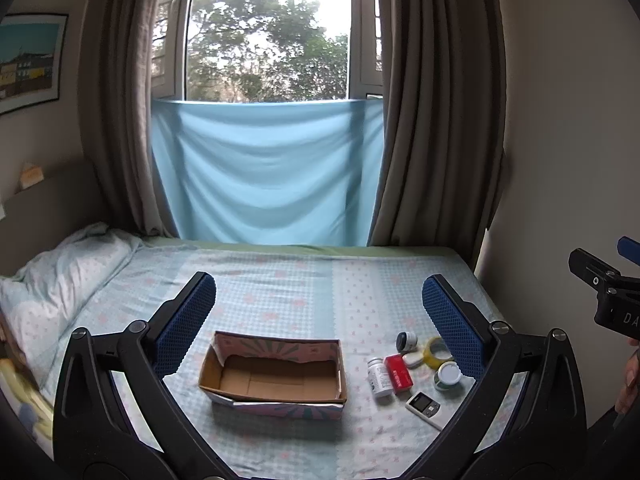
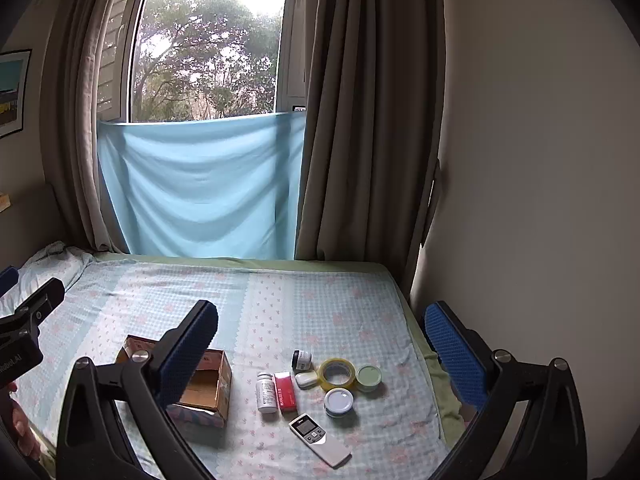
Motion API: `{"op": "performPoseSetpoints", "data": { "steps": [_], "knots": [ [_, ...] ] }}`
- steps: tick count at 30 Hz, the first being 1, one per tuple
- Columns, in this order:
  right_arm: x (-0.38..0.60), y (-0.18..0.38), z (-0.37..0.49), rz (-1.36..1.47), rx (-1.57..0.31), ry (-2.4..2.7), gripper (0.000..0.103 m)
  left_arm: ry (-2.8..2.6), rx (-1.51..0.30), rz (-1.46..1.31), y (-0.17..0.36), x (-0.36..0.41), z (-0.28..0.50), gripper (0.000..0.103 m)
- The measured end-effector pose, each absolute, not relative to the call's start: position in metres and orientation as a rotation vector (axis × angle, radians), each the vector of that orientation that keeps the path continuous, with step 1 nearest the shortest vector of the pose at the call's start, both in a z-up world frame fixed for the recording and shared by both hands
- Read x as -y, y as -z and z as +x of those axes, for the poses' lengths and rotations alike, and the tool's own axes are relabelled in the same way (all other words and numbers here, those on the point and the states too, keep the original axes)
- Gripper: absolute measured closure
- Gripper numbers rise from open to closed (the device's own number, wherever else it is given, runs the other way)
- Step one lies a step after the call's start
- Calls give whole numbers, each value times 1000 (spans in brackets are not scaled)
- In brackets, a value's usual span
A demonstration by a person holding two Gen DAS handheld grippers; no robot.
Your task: Organize rigid objects
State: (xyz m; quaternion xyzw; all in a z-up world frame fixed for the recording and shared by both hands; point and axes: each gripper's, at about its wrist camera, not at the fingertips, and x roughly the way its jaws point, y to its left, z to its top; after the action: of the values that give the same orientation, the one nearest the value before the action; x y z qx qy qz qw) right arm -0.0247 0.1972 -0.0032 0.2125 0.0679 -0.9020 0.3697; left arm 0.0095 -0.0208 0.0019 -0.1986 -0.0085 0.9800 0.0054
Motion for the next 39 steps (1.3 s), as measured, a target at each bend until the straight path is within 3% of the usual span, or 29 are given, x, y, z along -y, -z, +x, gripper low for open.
{"op": "performPoseSetpoints", "data": {
  "steps": [39],
  "knots": [
    [-194, 11, -24, 529, -178, 2232, 0, -3069, 35, -638, -3, 22, 11, 0]
  ]
}}
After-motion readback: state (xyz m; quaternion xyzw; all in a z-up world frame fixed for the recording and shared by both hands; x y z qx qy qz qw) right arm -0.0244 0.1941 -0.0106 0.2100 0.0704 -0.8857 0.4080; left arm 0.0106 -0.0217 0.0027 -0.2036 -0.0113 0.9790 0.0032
